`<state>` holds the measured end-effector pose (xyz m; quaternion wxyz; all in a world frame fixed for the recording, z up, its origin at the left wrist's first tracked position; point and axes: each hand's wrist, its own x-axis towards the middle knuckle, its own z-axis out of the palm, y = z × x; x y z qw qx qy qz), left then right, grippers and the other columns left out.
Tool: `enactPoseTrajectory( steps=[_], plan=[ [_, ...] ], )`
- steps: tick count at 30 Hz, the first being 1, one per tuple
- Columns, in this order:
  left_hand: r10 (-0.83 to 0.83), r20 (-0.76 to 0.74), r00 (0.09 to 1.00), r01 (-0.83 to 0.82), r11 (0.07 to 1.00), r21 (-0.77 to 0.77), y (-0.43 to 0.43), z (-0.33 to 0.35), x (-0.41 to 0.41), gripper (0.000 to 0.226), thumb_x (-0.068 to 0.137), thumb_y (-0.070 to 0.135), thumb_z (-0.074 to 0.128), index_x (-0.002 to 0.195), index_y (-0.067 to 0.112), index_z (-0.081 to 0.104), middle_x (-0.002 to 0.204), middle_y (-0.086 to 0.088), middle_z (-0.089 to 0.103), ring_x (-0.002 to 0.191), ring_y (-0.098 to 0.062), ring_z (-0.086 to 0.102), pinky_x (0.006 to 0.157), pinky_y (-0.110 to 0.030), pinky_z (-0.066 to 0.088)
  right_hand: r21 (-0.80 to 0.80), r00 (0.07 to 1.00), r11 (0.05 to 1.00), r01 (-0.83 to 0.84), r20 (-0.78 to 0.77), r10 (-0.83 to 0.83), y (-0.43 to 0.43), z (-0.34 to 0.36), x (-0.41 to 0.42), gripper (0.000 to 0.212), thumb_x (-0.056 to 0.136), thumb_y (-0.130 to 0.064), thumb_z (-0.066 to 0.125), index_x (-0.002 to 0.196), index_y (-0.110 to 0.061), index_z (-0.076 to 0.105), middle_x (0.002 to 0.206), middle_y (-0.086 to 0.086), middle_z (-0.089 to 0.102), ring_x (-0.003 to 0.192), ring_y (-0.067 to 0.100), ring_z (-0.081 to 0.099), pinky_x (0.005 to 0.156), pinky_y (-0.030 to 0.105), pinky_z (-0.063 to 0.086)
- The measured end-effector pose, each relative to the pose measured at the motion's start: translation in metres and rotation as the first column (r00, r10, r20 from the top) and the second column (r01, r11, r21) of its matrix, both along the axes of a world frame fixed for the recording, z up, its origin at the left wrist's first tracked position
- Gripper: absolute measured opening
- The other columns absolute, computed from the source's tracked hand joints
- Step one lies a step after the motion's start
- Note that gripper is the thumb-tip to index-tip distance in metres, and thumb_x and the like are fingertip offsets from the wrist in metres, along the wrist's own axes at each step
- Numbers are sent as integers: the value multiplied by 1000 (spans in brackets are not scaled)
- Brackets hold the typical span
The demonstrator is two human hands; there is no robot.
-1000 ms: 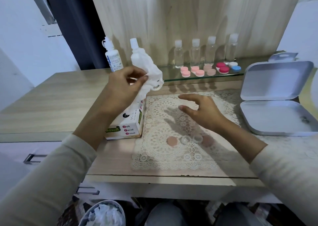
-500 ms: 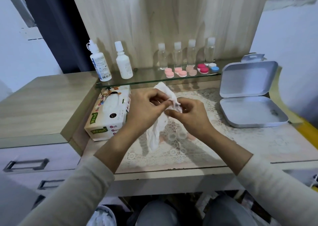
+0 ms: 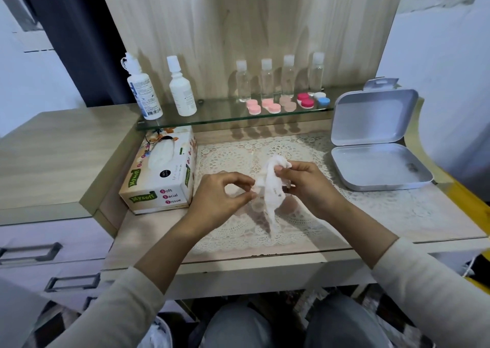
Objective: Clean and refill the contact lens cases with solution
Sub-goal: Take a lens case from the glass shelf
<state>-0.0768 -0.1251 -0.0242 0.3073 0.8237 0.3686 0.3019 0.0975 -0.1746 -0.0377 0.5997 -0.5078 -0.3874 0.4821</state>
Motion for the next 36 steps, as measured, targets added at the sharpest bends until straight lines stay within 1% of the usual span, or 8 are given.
enactPoseTrajectory(
  steps=[4,7,10,13,20,24,30,36],
  plan=[
    [26,54,998,-27,999,17,-1,-3,3,10,73,15,76,81,21,73,75,10,68,75,-1,63,77,-16,47,-89,998,995,43,45,-39,-2,2,-2,16,88,-2,55,74,-7,59,53,-4,56,45,5,50,48,20,41],
    [23,93,995,-22,1000,-10,-1,-1,4,11,74,11,75,80,20,71,74,13,67,73,3,61,72,-6,43,-65,944,966,250,239,-228,-1,0,-4,23,81,0,64,95,-14,52,80,1,58,57,11,54,44,22,43],
    [14,130,991,-12,1000,-16,-2,2,4,13,75,9,74,79,20,70,74,13,66,71,4,60,71,-6,44,182,840,969,169,488,-238,-3,2,-1,44,77,0,68,111,-26,56,110,-9,60,88,12,60,73,28,52],
    [6,180,984,-3,1000,-17,-3,4,7,18,76,6,72,78,23,69,75,14,66,70,5,61,69,-6,44,201,788,979,-41,609,-92,-8,5,0,29,80,-5,67,104,-23,68,109,-9,66,102,5,60,88,28,46],
    [41,215,976,-30,998,-53,-3,1,10,20,74,7,74,71,25,66,72,11,66,68,1,61,74,-21,51,189,825,982,-21,558,-89,-9,1,-4,11,74,-8,74,77,-18,72,84,-7,66,86,16,63,88,46,47],
    [23,220,975,3,993,-118,-3,3,8,6,80,27,66,84,27,70,89,13,69,85,-6,63,83,-32,50,145,848,989,18,523,-92,-8,3,-1,9,75,-3,72,71,-10,69,76,2,67,77,20,61,83,49,50],
    [-143,56,988,150,977,-150,-2,9,-1,56,59,46,71,113,36,61,121,21,55,113,9,46,93,-14,38,106,870,993,-51,493,-8,-11,5,0,9,84,-5,64,75,-7,68,75,3,65,75,17,59,74,35,49],
    [-34,177,984,73,974,-215,-6,-4,7,37,66,17,79,102,16,70,107,5,69,103,-5,61,94,-29,47,148,933,987,-61,361,3,-14,4,-9,12,77,2,67,74,-9,68,70,1,65,62,5,57,64,17,47]
  ],
)
